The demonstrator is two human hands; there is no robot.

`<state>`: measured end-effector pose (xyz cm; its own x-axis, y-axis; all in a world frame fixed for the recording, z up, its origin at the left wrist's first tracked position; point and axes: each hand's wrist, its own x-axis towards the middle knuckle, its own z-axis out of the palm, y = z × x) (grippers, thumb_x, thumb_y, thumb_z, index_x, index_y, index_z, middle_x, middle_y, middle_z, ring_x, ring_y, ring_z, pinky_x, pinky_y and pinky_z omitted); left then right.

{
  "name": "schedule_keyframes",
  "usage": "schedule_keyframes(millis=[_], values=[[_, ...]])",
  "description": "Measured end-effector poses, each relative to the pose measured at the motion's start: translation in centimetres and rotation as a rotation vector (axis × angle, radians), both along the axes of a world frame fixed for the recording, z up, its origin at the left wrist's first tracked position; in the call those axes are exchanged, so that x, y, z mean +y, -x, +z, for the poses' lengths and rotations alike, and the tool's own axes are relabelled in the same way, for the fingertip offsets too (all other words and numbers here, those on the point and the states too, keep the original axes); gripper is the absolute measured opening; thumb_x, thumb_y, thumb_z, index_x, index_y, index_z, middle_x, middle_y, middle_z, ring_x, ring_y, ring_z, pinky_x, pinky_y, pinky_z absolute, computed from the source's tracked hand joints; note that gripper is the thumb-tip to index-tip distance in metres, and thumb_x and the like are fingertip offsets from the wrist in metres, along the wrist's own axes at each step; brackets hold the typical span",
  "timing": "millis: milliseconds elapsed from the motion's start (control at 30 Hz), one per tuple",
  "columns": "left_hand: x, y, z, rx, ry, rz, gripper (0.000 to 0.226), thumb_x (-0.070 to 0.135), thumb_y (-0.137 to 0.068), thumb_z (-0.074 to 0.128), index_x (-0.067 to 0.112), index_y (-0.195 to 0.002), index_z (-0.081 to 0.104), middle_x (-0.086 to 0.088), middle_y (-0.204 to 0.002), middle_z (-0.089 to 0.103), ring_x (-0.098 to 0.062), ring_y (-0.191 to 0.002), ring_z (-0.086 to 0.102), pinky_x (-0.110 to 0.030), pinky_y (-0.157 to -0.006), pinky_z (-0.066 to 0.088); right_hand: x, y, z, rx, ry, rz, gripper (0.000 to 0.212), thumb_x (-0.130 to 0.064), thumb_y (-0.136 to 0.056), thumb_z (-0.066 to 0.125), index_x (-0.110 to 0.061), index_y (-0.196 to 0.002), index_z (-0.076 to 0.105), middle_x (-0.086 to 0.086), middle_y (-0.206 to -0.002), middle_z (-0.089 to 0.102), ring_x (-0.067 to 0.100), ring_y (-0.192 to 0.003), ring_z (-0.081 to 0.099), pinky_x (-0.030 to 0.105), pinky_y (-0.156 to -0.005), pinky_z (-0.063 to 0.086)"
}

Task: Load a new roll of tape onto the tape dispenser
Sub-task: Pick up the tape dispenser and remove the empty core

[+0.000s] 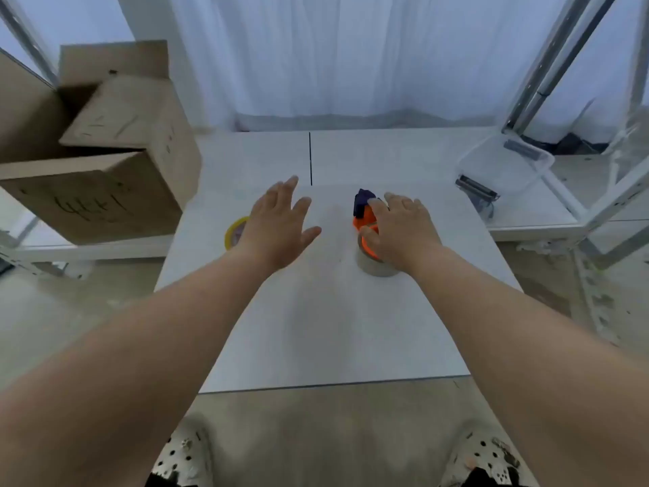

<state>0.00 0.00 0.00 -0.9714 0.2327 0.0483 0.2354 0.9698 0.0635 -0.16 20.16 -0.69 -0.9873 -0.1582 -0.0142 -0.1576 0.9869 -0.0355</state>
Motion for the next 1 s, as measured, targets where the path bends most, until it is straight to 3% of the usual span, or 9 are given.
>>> schedule_keyframes(millis=[100, 300, 400, 533, 633, 733, 867, 1000], values=[[1.3, 1.5, -0.6, 0.014, 0.055, -0.066, 0.06, 0.048, -0.096, 0.036, 0.015, -0.145, 0.025, -0.01, -0.158, -0.003, -0.031, -0.145, 0.002, -0.044, -0.116, 0.013, 1.1, 0.2, -1.2, -0.051, -0.03, -0.024, 0.06, -0.046, -0.095, 0.038, -0.015, -0.145, 0.028, 0.015, -0.156, 0.023, 0.033, -0.143, 0.021, 0.049, -0.117, 0.017], [4.1, 2.5, -2.3, -0.063, 0.051, -0.116, 0.057, 0.048, -0.096, 0.035, 0.015, -0.142, 0.03, -0.011, -0.157, 0.002, -0.03, -0.144, 0.004, -0.043, -0.114, 0.017, 3.6, 0.2, -1.9, -0.248, 0.247, -0.201, 0.098, -0.076, -0.075, 0.049, -0.026, -0.15, 0.009, 0.008, -0.157, 0.017, 0.035, -0.136, 0.033, 0.049, -0.103, 0.038], [4.4, 1.8, -3.3, -0.121, 0.062, -0.148, 0.057, 0.049, -0.095, 0.035, 0.015, -0.142, 0.032, -0.01, -0.157, 0.006, -0.029, -0.144, 0.004, -0.044, -0.114, 0.018, 2.8, 0.3, -2.3, -0.269, 0.292, -0.212, 0.11, -0.079, -0.067, 0.055, -0.026, -0.15, 0.005, 0.01, -0.148, 0.03, 0.033, -0.129, 0.042, 0.047, -0.098, 0.043], [3.4, 0.9, -3.9, -0.125, 0.052, -0.185, 0.053, 0.045, -0.095, 0.038, 0.016, -0.139, 0.037, -0.01, -0.155, 0.015, -0.028, -0.143, 0.01, -0.043, -0.113, 0.021, 0.1, 0.4, -2.7, -0.244, 0.266, -0.237, 0.12, -0.078, -0.064, 0.06, -0.02, -0.151, 0.0, 0.012, -0.143, 0.031, 0.033, -0.126, 0.044, 0.044, -0.093, 0.043], [1.7, 0.8, -3.8, -0.142, -0.07, -0.114, 0.044, 0.035, -0.097, 0.041, 0.014, -0.134, 0.044, -0.011, -0.145, 0.036, -0.029, -0.134, 0.029, -0.039, -0.108, 0.028, -1.7, 0.9, -3.3, -0.224, 0.345, -0.283, 0.114, -0.066, -0.066, 0.068, -0.014, -0.148, 0.009, 0.01, -0.137, 0.034, 0.033, -0.12, 0.048, 0.043, -0.089, 0.045], [0.0, 0.6, -3.1, -0.148, -0.252, -0.054, 0.035, 0.029, -0.096, 0.042, 0.011, -0.123, 0.054, -0.01, -0.122, 0.058, -0.025, -0.111, 0.051, -0.033, -0.093, 0.039, -2.6, 1.1, -3.5, -0.248, 0.326, -0.324, 0.109, -0.058, -0.065, 0.07, -0.013, -0.145, 0.012, 0.009, -0.132, 0.034, 0.032, -0.113, 0.051, 0.041, -0.088, 0.048], [-1.2, -0.4, -1.1, -0.207, -0.435, 0.077, 0.032, 0.031, -0.096, 0.044, 0.014, -0.121, 0.055, 0.0, -0.11, 0.061, -0.014, -0.091, 0.051, -0.025, -0.079, 0.036, -3.4, 0.5, -2.1, -0.237, 0.298, -0.317, 0.092, -0.05, -0.066, 0.07, -0.012, -0.135, 0.024, 0.006, -0.115, 0.035, 0.028, -0.096, 0.051, 0.037, -0.077, 0.048], [-2.3, -1.4, 0.4, -0.366, -0.648, 0.279, 0.05, 0.049, -0.092, 0.045, 0.012, -0.125, 0.051, -0.002, -0.115, 0.058, -0.024, -0.101, 0.058, -0.034, -0.088, 0.047, -5.0, -0.7, 0.2, -0.163, 0.349, -0.219, 0.085, -0.049, -0.064, 0.071, -0.014, -0.128, 0.027, 0.005, -0.117, 0.034, 0.028, -0.102, 0.053, 0.04, -0.083, 0.052]])
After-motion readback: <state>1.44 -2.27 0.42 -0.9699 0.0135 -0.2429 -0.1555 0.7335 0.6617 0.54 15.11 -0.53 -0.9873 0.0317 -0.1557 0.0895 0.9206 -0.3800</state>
